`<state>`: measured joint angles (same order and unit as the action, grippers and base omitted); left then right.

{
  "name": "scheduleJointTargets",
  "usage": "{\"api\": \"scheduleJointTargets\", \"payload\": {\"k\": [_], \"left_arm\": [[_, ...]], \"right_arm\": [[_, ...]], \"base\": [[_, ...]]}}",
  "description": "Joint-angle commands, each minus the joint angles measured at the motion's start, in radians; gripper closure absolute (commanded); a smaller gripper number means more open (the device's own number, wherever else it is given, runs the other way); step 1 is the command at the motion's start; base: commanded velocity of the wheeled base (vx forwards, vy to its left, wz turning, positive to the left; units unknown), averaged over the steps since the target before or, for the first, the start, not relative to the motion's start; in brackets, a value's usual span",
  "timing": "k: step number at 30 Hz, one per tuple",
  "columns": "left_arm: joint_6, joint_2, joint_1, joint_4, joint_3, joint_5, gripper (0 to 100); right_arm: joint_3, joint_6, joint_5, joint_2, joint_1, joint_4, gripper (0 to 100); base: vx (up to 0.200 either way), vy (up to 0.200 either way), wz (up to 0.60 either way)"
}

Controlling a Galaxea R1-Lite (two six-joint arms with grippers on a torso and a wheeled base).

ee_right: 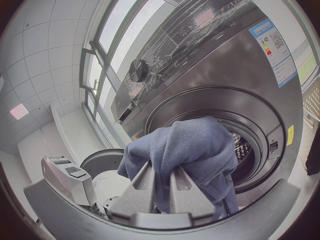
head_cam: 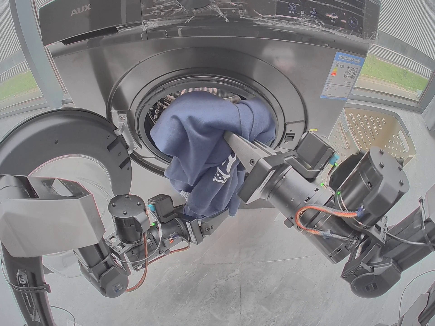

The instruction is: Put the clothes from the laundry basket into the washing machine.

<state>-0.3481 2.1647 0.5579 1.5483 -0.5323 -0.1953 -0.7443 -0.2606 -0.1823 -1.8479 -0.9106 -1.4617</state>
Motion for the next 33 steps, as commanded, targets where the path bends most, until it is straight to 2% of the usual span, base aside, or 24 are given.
{"api": "scheduleJointTargets", "payload": {"k": [1, 12, 15, 20, 21, 22, 27, 29, 33], "left_arm": [[0.001, -0.011, 0.011, 0.001, -0.003, 0.005, 100], [0.001, -0.046, 0.065, 0.001, 0.031, 0.042, 100], [0.001, -0.124, 0.112, 0.001, 0.087, 0.059, 100], [-0.005, -0.269, 0.212, 0.001, 0.245, 0.059, 100], [-0.005, -0.269, 0.212, 0.001, 0.245, 0.059, 100], [-0.006, -0.29, 0.221, 0.001, 0.272, 0.059, 100], [0.001, -0.358, 0.212, 0.001, 0.334, 0.059, 100], [-0.002, -0.385, 0.205, -0.002, 0.333, 0.059, 100], [0.011, -0.391, 0.178, -0.002, 0.319, 0.059, 100]], "right_arm": [[0.0, 0.0, 0.0, -0.005, -0.001, 0.0, 100], [0.002, 0.0, -0.003, -0.019, 0.004, 0.0, 100], [0.028, 0.001, -0.005, -0.05, 0.019, 0.0, 100], [0.108, 0.006, 0.003, -0.1, 0.019, -0.037, 100], [0.108, 0.006, 0.003, -0.1, 0.019, -0.037, 100], [0.109, 0.006, 0.003, -0.111, 0.016, -0.045, 0], [0.157, 0.006, 0.003, -0.117, 0.01, -0.045, 0], [0.178, 0.006, 0.0, -0.111, 0.013, -0.046, 0], [0.229, 0.004, -0.006, -0.094, 0.024, -0.054, 0]], "base": [[0.0, 0.0, 0.0], [0.0, 0.0, 0.0], [0.0, 0.0, 0.0], [0.0, 0.0, 0.0], [0.0, 0.0, 0.0], [0.0, 0.0, 0.0], [0.0, 0.0, 0.0], [0.0, 0.0, 0.0], [0.0, 0.0, 0.0]]}}
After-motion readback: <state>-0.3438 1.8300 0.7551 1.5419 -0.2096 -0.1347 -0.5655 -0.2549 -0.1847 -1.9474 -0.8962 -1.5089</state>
